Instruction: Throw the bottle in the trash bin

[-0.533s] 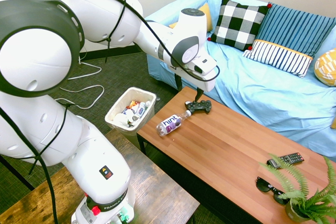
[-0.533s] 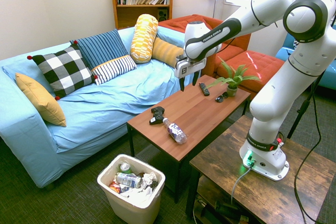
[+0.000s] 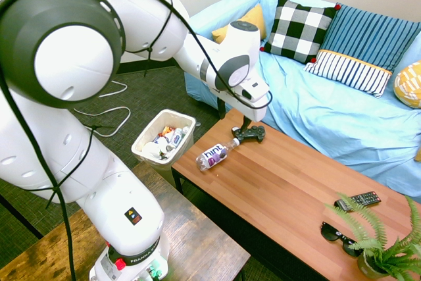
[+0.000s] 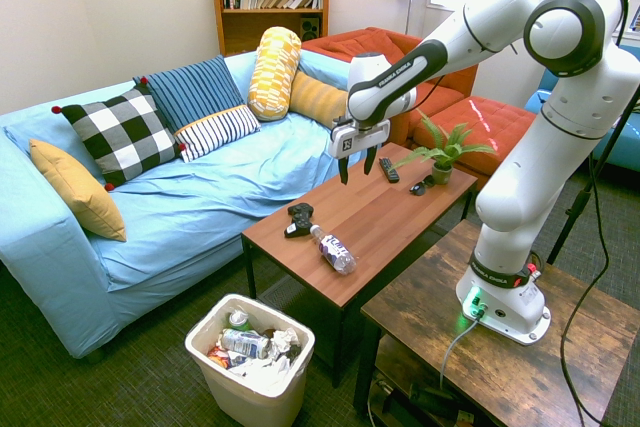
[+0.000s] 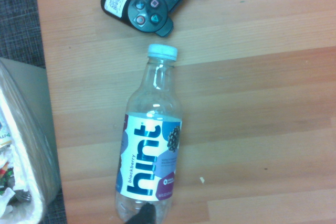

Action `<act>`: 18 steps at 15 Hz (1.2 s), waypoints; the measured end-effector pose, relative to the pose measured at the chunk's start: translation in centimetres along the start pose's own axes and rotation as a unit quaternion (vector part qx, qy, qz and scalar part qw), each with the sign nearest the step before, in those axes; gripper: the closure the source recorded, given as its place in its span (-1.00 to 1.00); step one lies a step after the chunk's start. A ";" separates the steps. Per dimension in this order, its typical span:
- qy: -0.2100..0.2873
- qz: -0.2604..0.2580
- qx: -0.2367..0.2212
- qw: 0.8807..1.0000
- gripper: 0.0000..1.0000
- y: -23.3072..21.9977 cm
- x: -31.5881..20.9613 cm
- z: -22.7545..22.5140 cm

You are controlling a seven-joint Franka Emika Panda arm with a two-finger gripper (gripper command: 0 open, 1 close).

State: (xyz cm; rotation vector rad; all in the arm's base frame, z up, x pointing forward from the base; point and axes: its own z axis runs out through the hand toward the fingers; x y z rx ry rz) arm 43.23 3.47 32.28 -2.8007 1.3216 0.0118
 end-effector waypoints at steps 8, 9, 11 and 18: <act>-0.027 0.032 -0.021 0.999 -1.00 -2.6 -3.1 11.0; -0.033 0.032 -0.025 0.999 -1.00 -2.9 -3.3 12.3; -0.041 0.030 -0.035 0.998 -1.00 -3.7 -3.3 14.9; -0.055 0.033 -0.069 0.996 1.00 -6.7 -1.8 22.1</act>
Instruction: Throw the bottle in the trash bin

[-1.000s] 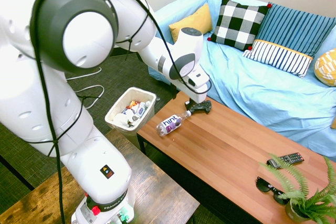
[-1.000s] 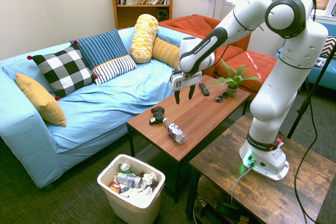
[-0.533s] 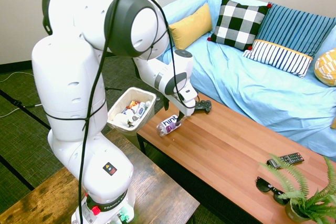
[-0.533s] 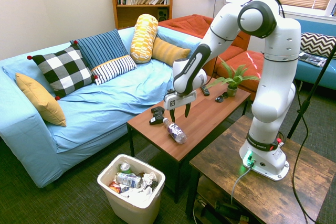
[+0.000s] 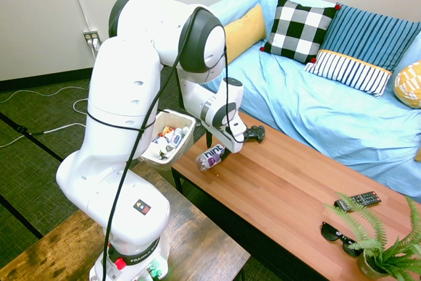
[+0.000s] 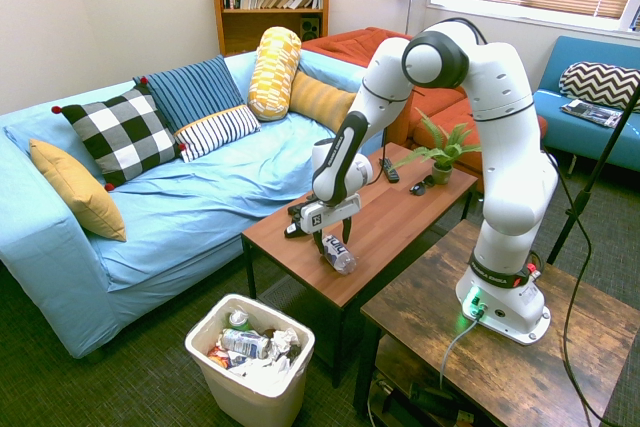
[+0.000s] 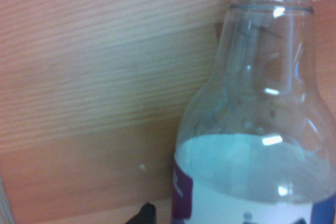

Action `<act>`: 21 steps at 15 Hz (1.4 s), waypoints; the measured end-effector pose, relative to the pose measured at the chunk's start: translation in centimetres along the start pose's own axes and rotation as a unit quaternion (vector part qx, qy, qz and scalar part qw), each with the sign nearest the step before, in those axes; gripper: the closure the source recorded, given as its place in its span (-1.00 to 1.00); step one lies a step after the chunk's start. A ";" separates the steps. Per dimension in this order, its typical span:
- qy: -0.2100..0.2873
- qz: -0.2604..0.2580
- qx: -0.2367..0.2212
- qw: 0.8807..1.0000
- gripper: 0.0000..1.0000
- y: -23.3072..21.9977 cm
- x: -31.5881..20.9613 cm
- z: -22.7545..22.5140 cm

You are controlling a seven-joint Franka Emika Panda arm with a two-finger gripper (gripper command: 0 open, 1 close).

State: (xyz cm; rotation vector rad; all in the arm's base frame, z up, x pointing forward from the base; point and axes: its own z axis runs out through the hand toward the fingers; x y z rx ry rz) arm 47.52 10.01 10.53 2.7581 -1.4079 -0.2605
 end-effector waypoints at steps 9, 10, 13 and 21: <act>-0.015 0.010 0.000 1.000 1.00 -0.1 0.9 0.6; -0.015 0.010 0.000 1.000 1.00 0.0 1.0 0.7; -0.014 0.009 0.000 1.000 1.00 0.1 1.2 0.6; 0.084 -0.068 0.016 0.994 1.00 -4.4 -11.8 -11.7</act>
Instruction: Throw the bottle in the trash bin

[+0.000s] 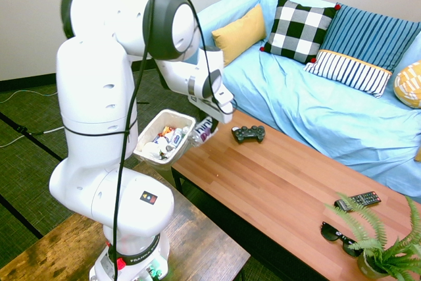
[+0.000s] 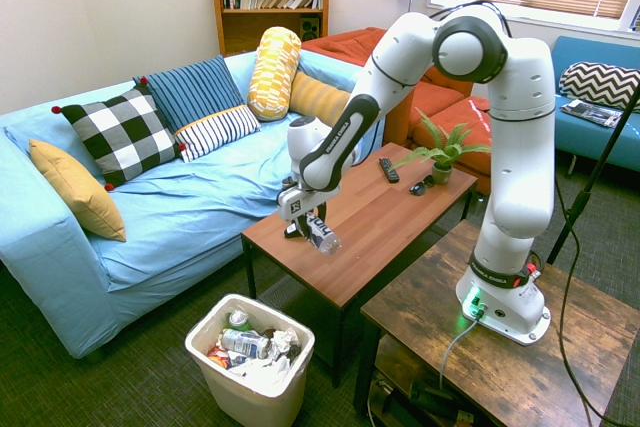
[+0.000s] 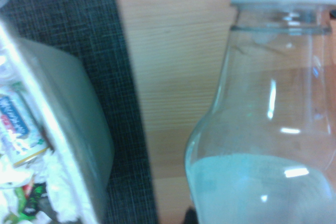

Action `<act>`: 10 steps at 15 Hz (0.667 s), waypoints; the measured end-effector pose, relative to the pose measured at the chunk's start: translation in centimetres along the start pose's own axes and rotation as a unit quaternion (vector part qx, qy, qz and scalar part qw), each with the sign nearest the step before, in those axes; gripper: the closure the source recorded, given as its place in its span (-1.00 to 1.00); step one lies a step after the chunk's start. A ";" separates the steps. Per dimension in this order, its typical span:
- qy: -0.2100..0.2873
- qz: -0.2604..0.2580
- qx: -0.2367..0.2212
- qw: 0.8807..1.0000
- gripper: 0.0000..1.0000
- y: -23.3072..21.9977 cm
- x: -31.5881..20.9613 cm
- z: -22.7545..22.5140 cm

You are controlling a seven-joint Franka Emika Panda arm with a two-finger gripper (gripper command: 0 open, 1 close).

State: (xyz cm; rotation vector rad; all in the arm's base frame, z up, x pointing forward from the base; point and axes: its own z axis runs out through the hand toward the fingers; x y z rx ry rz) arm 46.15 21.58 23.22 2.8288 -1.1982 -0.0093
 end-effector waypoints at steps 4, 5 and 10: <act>0.052 -0.061 -0.018 0.997 1.00 -6.7 -12.9 -4.4; 0.058 -0.074 -0.026 0.995 1.00 -8.1 -15.2 -3.6; 0.051 -0.100 -0.056 0.992 -1.00 -13.6 -18.0 2.3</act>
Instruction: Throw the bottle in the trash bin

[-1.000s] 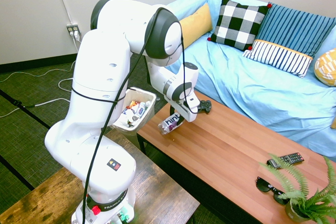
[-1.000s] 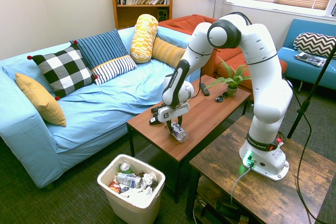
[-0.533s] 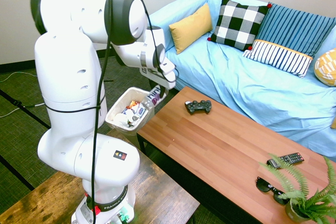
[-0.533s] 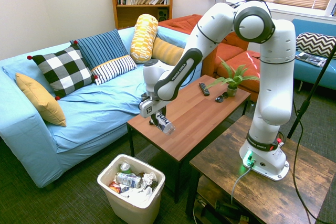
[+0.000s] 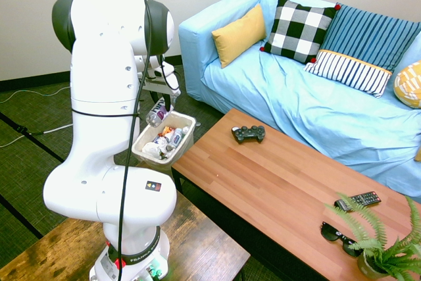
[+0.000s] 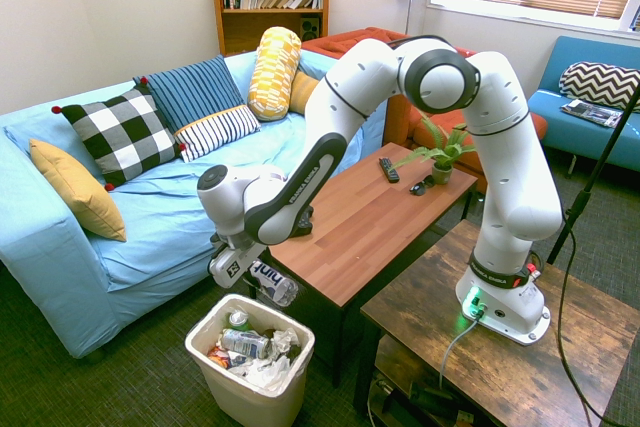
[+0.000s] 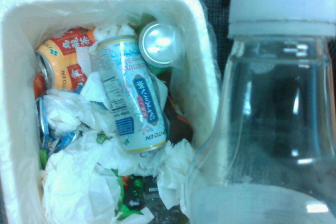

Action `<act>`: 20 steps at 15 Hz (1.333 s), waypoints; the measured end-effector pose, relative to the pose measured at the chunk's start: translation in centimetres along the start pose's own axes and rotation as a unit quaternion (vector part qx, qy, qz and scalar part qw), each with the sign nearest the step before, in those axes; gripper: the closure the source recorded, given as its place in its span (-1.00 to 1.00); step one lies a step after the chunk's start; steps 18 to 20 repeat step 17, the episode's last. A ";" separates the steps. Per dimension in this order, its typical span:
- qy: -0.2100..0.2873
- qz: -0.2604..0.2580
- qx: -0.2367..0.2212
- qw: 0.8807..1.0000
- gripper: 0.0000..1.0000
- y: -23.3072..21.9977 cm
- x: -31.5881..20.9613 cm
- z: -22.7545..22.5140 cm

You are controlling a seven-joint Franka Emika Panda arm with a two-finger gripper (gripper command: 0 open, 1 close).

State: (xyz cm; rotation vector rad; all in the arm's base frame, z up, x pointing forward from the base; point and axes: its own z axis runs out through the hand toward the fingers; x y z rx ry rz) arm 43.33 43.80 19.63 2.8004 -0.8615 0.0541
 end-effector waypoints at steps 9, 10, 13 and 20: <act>-0.029 -0.017 -0.007 0.999 -1.00 -1.1 -1.0 0.1; -0.031 -0.017 -0.008 0.999 -1.00 -1.1 -1.0 0.1; -0.034 -0.016 -0.008 0.999 -1.00 -1.1 -1.0 0.1; -0.037 -0.016 -0.008 0.999 -1.00 -1.0 -0.8 0.1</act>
